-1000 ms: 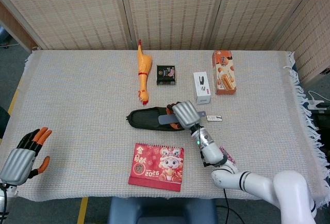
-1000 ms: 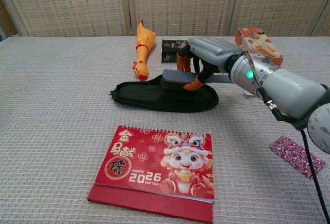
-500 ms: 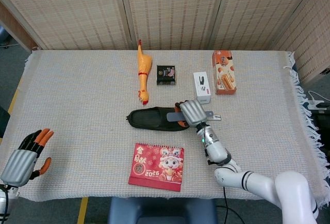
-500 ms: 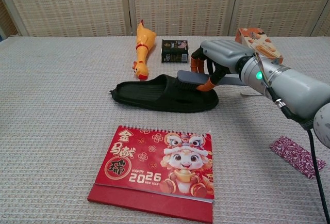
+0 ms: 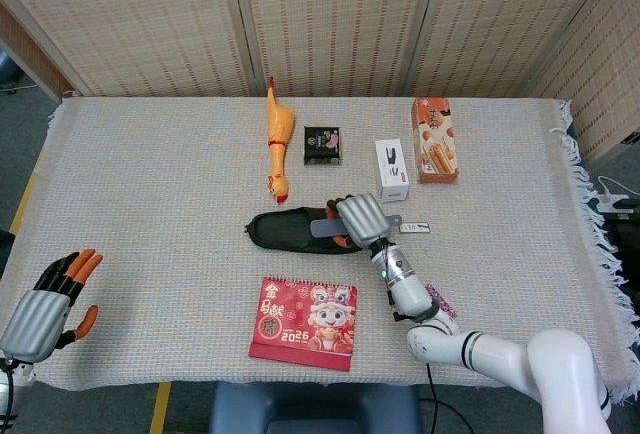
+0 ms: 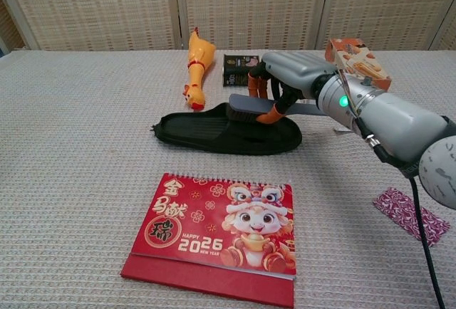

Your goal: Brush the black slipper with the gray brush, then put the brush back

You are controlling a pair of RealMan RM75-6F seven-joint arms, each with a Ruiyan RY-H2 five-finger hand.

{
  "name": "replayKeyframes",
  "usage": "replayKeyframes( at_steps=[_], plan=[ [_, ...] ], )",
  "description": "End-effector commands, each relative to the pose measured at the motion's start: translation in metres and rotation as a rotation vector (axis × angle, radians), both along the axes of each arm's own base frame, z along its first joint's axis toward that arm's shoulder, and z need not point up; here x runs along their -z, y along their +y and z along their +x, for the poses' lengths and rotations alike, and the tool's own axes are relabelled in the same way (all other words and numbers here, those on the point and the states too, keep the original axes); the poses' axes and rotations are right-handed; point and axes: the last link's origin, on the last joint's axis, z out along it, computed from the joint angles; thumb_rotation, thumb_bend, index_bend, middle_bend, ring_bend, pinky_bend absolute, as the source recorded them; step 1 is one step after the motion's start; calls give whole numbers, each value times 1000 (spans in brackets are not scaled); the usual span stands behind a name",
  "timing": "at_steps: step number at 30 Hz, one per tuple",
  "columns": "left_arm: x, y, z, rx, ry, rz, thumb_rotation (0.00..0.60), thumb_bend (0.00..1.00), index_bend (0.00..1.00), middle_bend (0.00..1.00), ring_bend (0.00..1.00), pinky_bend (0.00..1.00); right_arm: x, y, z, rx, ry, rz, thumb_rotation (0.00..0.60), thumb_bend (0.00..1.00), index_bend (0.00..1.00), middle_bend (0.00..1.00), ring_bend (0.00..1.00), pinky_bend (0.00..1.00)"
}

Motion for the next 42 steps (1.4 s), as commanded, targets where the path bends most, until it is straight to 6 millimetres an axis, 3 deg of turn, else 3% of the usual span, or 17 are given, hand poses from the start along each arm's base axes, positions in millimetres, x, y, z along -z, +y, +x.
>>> replayKeyframes(
  at_steps=[1, 12, 20, 29, 42],
  plan=[
    [0, 0, -1, -3, 1, 3, 600, 481, 0, 0, 0, 95, 1, 0, -3, 3, 14, -4, 600, 384, 843, 533, 524, 780],
    [1, 0, 1, -1, 3, 2, 600, 481, 0, 0, 0, 95, -2, -2, -29, 54, 49, 0, 600, 384, 845, 535, 526, 781],
    [0, 0, 0, -2, 1, 2, 600, 482, 0, 0, 0, 95, -6, -3, -15, 21, 12, -12, 600, 384, 846, 536, 527, 781],
    [-3, -4, 0, 3, -8, 4, 600, 482, 0, 0, 0, 96, 7, 0, 3, -2, 14, 15, 600, 384, 846, 536, 527, 781],
    [-3, -6, 1, 12, -5, 6, 600, 482, 0, 0, 0, 96, -5, 0, -19, 33, 82, -2, 600, 384, 846, 536, 527, 781]
  ],
)
